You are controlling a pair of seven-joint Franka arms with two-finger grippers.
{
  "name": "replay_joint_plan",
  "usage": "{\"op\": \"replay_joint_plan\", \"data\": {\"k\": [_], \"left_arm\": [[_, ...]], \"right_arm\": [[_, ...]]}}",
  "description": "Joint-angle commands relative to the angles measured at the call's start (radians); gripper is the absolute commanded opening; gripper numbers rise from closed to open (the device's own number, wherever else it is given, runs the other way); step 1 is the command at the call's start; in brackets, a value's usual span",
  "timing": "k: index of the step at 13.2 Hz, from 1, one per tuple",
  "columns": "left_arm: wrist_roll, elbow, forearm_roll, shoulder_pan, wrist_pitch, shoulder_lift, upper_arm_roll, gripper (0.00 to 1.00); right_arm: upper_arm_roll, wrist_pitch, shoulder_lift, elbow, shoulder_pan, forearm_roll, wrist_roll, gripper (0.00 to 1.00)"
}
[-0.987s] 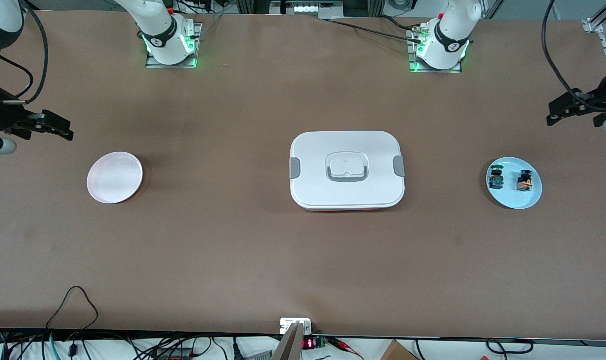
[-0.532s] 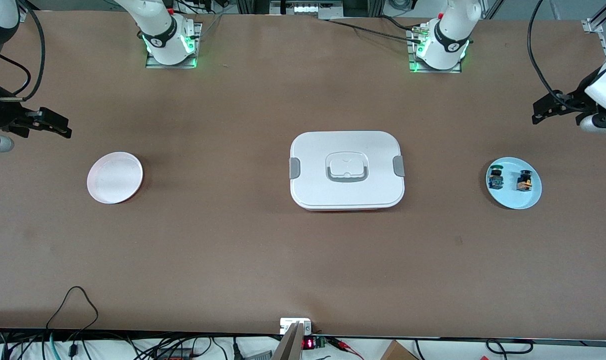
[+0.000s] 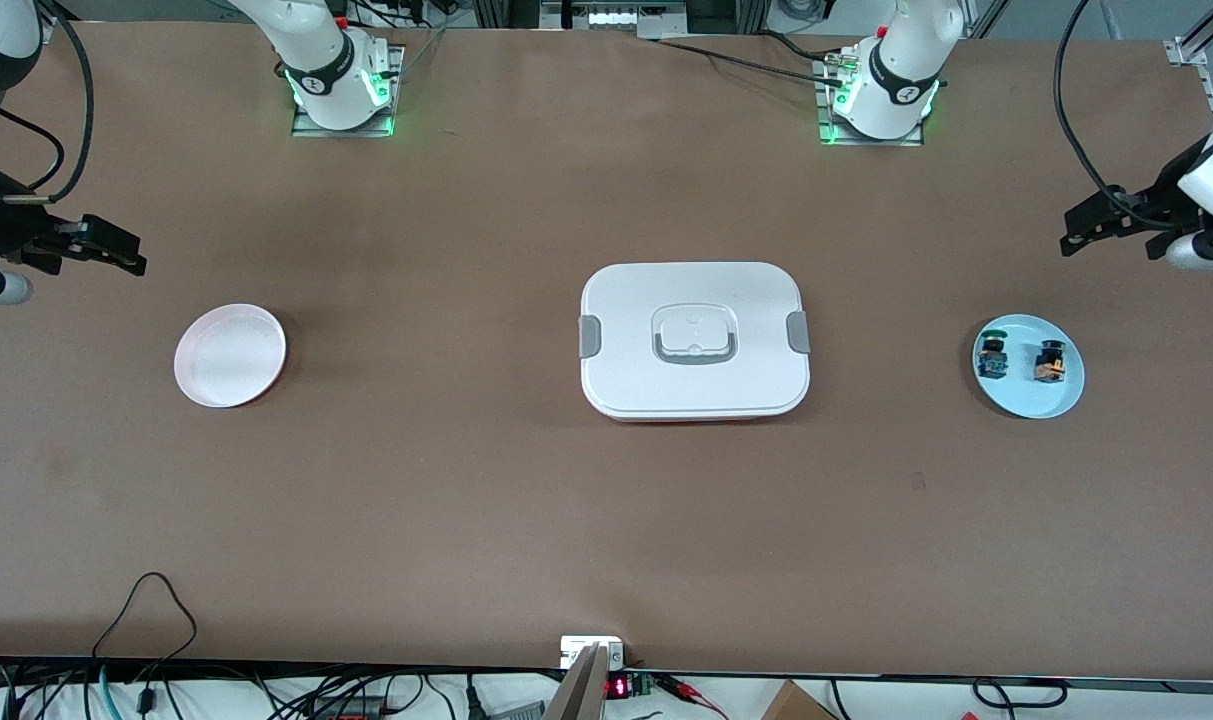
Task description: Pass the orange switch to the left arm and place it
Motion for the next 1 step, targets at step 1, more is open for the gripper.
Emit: {"op": "replay_joint_plan", "data": {"k": [1], "left_arm": [[-0.012,0.049,-0.021,-0.019,-0.014,0.033,0.011,1.0]], "right_arm": [[0.002,-0.014,-0.003,0.007,0.007,0.003,0.007,1.0]]}}
